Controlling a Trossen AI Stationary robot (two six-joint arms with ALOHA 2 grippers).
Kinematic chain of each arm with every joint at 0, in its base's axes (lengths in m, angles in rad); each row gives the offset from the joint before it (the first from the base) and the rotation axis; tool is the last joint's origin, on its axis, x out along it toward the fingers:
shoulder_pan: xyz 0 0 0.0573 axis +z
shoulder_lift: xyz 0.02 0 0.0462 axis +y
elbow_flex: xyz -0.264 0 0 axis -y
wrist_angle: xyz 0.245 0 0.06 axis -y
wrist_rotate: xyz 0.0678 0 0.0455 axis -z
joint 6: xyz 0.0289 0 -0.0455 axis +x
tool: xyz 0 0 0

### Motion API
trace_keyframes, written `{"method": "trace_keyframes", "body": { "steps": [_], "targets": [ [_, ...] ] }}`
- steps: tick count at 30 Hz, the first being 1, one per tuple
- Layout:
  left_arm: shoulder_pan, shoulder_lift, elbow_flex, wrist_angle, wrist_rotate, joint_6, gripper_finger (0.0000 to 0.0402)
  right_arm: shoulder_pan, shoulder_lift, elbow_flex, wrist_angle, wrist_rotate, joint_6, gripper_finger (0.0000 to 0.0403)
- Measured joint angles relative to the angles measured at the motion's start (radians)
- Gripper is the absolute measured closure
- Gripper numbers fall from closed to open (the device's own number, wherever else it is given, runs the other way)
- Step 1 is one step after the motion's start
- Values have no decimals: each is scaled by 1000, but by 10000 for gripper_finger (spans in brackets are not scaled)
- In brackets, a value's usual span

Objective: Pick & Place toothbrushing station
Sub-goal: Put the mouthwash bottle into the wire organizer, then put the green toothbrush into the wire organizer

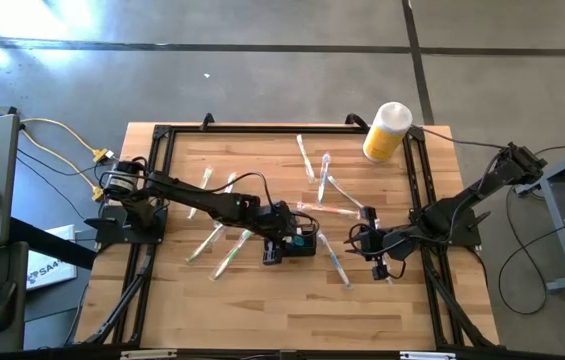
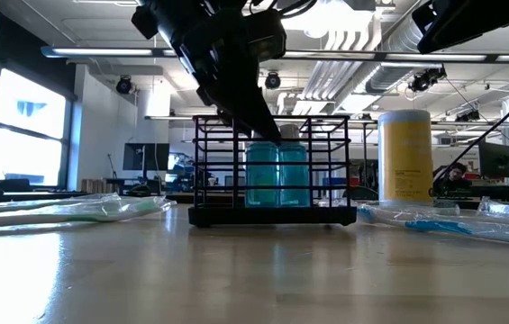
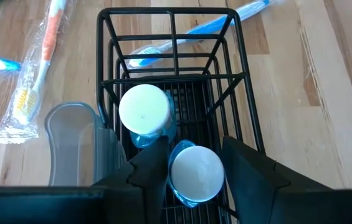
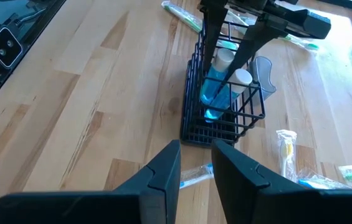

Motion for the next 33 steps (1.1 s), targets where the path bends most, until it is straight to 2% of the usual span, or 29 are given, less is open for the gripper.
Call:
{"method": "trace_keyframes", "body": {
  "steps": [19, 25, 33],
  "targets": [
    [-1, -34, 3, -17, -2, 18, 254, 0, 0, 0, 0, 0, -3, 320],
    [-1, -34, 59, -79, -8, 51, 254, 0, 0, 0, 0, 0, -3, 320],
    [-1, -43, 163, -207, -97, 108, 254, 0, 0, 0, 0, 0, -2, 320]
  ]
}}
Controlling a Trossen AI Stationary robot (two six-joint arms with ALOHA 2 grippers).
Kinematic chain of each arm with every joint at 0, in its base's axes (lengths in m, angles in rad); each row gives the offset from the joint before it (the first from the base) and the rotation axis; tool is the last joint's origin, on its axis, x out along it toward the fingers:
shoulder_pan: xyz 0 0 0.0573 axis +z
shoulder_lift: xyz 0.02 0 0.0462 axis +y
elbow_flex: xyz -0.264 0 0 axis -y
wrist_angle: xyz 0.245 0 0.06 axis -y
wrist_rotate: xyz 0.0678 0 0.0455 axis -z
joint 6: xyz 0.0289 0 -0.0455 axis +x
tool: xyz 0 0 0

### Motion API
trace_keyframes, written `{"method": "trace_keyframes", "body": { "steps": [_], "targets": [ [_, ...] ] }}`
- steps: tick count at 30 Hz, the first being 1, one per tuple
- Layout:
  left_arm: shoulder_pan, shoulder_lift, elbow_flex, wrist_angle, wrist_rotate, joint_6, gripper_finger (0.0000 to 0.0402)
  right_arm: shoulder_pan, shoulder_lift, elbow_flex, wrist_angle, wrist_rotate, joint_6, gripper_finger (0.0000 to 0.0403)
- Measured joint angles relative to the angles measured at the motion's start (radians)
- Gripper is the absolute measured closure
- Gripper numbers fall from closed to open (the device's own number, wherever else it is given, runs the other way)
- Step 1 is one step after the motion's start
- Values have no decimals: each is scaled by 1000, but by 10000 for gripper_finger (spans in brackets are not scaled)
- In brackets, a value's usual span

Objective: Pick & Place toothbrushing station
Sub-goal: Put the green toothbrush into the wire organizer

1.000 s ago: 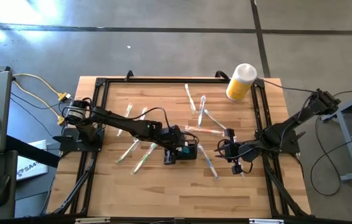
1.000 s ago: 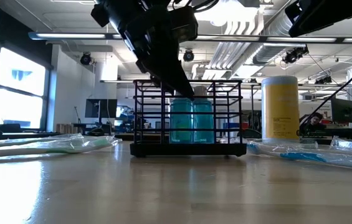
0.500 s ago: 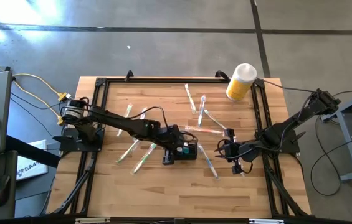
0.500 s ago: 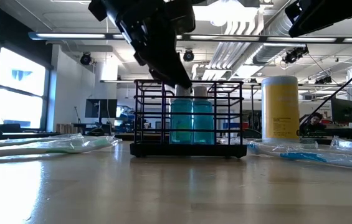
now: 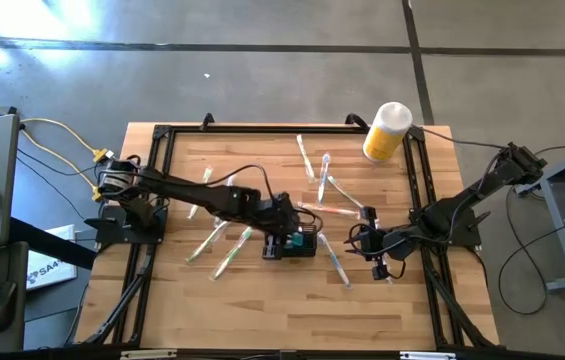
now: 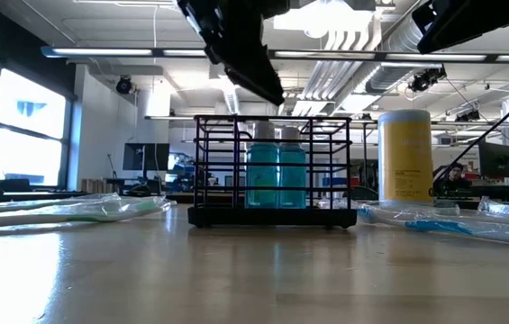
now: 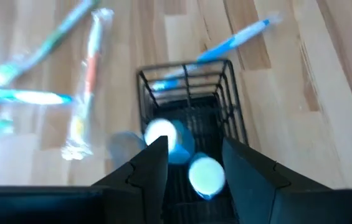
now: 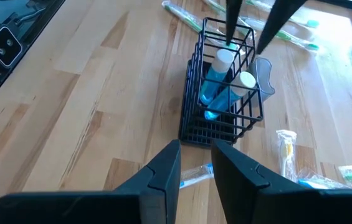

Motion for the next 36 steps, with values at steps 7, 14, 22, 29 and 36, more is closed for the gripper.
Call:
{"method": "trace_keyframes", "body": {
  "steps": [7, 14, 22, 29, 36],
  "targets": [
    [0, -48, 7, -25, -12, 15, 254, 0, 0, 0, -1, -7, 6, 320],
    [-1, -123, 7, -59, -25, -13, 254, 0, 0, 0, -6, -7, -13, 320],
    [2, -190, 7, -160, -103, -15, 254, -21, 0, 0, -76, 282, 112, 320],
    [2, -210, 6, -306, -124, -37, 254, -213, 0, 0, -293, 260, 296, 317],
    [2, -213, 7, -388, -135, -37, 254, -417, 46, 0, -200, 31, 203, 259]
  ]
}}
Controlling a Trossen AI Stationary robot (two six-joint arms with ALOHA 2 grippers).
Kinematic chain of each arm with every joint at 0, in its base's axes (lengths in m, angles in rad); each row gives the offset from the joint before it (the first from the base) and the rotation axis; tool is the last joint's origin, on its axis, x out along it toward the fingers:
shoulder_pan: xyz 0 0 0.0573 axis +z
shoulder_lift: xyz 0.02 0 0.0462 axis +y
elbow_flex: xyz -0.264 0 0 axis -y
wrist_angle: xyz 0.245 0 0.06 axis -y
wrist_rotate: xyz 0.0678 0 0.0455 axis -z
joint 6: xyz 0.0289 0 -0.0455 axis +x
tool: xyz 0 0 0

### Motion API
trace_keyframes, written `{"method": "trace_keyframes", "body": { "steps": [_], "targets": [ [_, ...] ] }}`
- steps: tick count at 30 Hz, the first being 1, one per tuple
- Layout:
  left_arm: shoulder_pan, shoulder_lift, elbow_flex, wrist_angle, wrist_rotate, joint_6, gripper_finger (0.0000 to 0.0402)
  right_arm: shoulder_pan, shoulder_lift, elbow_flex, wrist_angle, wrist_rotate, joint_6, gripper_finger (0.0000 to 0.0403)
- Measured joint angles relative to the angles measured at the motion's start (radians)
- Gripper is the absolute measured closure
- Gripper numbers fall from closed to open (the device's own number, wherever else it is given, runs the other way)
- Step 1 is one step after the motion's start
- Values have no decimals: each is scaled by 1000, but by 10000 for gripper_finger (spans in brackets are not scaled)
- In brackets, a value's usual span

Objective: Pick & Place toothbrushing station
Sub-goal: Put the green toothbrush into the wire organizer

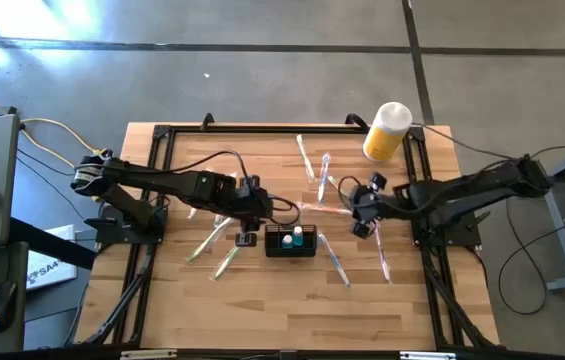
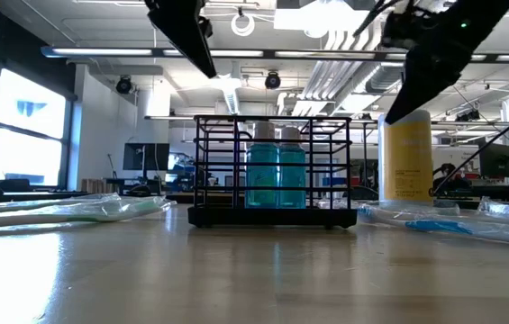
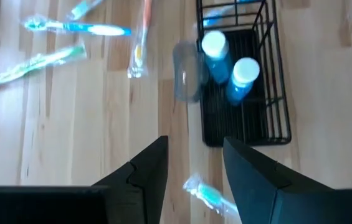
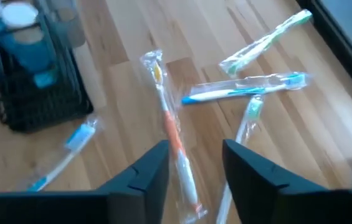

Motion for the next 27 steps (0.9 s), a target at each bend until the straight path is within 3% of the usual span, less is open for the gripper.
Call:
{"method": "trace_keyframes", "body": {
  "steps": [5, 9, 13, 18, 22, 27],
  "targets": [
    [0, 0, 0, -76, -1, 0, 254, -100, 99, 0, 84, -110, -116, 202],
    [0, 0, 0, -118, -1, 0, 254, -187, 183, 0, 129, -117, -144, 180],
    [0, 0, -1, -167, -1, -1, 254, -287, 242, 0, 153, -119, -100, 177],
    [0, -8, -31, -187, -2, -1, 254, -395, 291, 0, 156, -196, -90, 176],
    [0, -49, -98, -175, -2, -2, 254, -438, 329, 0, 169, -288, -111, 176],
    [0, -137, -223, -58, -2, -13, 254, -440, 385, 0, 219, -290, -145, 176]
  ]
}}
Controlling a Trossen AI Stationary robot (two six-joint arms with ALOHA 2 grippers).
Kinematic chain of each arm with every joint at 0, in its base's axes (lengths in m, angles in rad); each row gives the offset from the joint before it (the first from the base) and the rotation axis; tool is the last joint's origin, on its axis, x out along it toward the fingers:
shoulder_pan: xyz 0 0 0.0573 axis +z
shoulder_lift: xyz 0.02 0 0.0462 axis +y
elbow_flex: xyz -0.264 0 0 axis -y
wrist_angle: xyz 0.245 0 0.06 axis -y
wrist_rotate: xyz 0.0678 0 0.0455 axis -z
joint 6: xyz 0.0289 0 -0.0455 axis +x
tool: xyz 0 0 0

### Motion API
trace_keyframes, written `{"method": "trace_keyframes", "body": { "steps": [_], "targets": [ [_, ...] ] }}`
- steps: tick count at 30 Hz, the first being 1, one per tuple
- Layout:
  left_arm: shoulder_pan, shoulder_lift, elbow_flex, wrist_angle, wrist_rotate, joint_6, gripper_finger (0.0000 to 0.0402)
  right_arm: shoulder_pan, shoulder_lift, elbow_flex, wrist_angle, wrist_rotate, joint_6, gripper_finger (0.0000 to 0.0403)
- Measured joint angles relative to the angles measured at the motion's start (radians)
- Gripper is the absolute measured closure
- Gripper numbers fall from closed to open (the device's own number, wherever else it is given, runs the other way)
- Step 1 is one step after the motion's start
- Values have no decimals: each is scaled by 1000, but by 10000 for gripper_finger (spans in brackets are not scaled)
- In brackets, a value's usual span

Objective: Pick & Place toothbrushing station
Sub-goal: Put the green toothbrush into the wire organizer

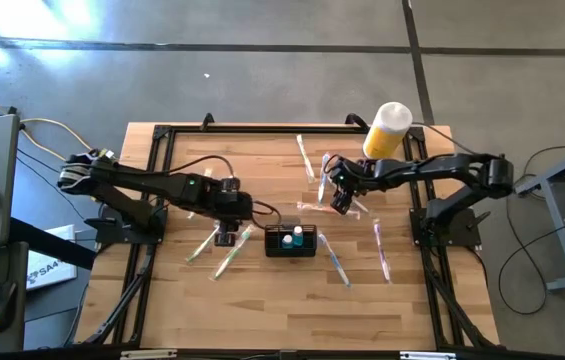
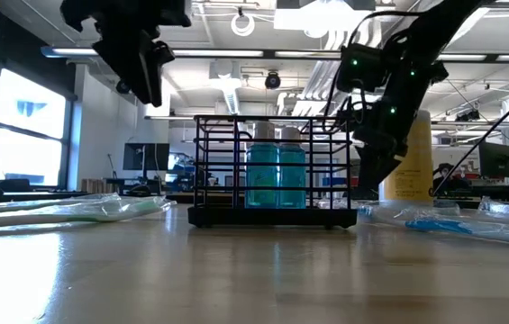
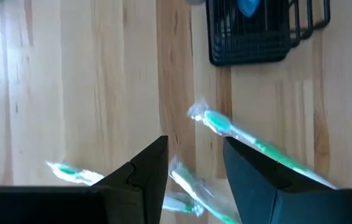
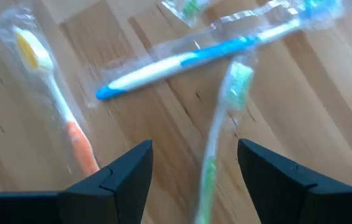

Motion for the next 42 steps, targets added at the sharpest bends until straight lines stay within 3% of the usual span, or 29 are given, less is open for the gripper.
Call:
{"method": "trace_keyframes", "body": {
  "steps": [9, 13, 21, 29, 36, 42],
  "targets": [
    [0, -131, -244, 360, 30, -71, 254, -23, 86, 0, 66, 0, 5, 176],
    [0, -132, -291, 456, 35, -95, 254, -51, 110, 0, 66, 0, 10, 176],
    [0, -132, -392, 720, 150, -144, 254, -88, 125, 2, 65, -7, 51, 181],
    [0, -131, -515, 962, 233, -224, 254, -89, 126, 2, 58, 0, 66, 266],
    [0, -131, -528, 973, 232, -272, 254, -81, 126, 2, 45, 14, 104, 382],
    [0, -131, -528, 970, 231, -349, 254, -35, 126, 1, 41, 98, 110, 386]
  ]
}}
